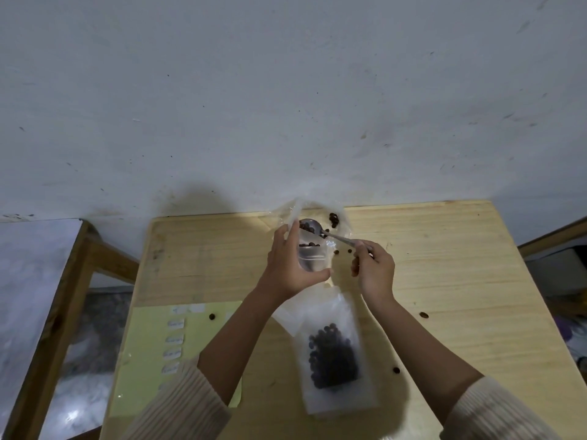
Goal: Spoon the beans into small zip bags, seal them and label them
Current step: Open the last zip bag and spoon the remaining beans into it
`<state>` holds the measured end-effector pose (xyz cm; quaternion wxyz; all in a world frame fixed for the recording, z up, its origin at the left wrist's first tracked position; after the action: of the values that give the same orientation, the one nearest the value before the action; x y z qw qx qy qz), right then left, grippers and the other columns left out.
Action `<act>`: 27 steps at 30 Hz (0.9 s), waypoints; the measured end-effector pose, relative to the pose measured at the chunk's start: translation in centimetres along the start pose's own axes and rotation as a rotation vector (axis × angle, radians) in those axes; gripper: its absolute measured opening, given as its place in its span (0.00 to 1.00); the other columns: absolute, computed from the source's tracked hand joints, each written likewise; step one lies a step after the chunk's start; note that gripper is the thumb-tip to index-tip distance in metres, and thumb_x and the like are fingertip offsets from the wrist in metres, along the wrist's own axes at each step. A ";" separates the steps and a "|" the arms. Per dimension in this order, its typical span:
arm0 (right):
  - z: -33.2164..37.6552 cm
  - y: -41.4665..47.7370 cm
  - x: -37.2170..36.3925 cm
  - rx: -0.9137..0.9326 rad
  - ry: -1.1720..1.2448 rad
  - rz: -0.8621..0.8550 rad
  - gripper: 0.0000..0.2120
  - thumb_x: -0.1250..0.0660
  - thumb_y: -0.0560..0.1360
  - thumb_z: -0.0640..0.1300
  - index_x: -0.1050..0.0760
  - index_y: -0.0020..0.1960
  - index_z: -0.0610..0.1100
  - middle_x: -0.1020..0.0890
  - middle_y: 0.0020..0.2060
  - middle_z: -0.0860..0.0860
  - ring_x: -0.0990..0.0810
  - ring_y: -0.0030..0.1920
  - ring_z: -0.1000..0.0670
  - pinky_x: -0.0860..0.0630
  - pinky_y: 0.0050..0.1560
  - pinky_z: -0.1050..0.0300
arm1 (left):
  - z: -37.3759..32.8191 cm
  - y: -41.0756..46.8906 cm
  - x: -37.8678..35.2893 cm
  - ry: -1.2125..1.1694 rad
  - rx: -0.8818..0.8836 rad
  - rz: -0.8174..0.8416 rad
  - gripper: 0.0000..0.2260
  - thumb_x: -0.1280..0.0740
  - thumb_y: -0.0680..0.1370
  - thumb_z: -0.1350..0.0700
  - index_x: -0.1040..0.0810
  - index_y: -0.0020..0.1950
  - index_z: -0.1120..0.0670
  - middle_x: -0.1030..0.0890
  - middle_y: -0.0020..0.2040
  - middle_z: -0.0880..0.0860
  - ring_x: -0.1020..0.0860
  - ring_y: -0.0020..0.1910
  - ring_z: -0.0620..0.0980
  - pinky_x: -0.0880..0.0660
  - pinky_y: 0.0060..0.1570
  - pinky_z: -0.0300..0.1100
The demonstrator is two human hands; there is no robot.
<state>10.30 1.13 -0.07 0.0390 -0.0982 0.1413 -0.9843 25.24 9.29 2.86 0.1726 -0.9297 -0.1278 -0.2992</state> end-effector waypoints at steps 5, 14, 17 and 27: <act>2.6 0.3 1.1 0.225 -0.099 -0.010 0.09 0.39 0.79 0.42 0.21 0.52 0.44 0.27 0.37 0.52 0.26 0.32 0.51 0.26 0.37 0.56 | -0.3 0.4 0.4 -0.075 0.049 -0.072 0.50 0.23 0.65 0.46 0.52 0.77 0.51 0.45 0.72 0.53 0.42 0.72 0.52 0.39 0.70 0.48; 5.2 0.0 1.5 0.554 -0.442 -0.106 0.12 0.40 0.79 0.39 0.23 0.60 0.42 0.29 0.43 0.51 0.28 0.35 0.52 0.32 0.38 0.59 | -2.4 -0.4 -0.6 -0.112 0.017 -0.222 0.51 0.23 0.64 0.44 0.51 0.77 0.51 0.46 0.71 0.53 0.42 0.71 0.53 0.38 0.68 0.45; 5.2 -0.2 1.5 0.542 -0.500 -0.128 0.13 0.40 0.79 0.40 0.23 0.60 0.44 0.27 0.45 0.48 0.27 0.36 0.50 0.32 0.35 0.57 | -2.6 -0.8 -0.8 -0.075 -0.009 -0.251 0.50 0.24 0.64 0.43 0.50 0.77 0.52 0.45 0.70 0.54 0.42 0.70 0.52 0.39 0.65 0.39; 3.0 0.2 1.4 0.163 -0.289 -0.209 0.12 0.43 0.80 0.42 0.22 0.55 0.41 0.25 0.48 0.49 0.27 0.44 0.51 0.33 0.45 0.58 | -2.2 -1.6 -1.6 -0.004 -0.037 -0.061 0.51 0.25 0.64 0.41 0.52 0.77 0.50 0.46 0.70 0.51 0.41 0.70 0.52 0.40 0.71 0.50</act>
<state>9.57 0.02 2.99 -0.0355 -0.2493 0.0432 -0.9668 22.33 9.62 3.99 0.1460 -0.9289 -0.1509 -0.3049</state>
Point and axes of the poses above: each hand's wrist, its own y-axis towards the middle knuckle, its own x-axis out of the back of the hand, z = x × y, the point moved 3 cm from there along y, towards the middle knuckle
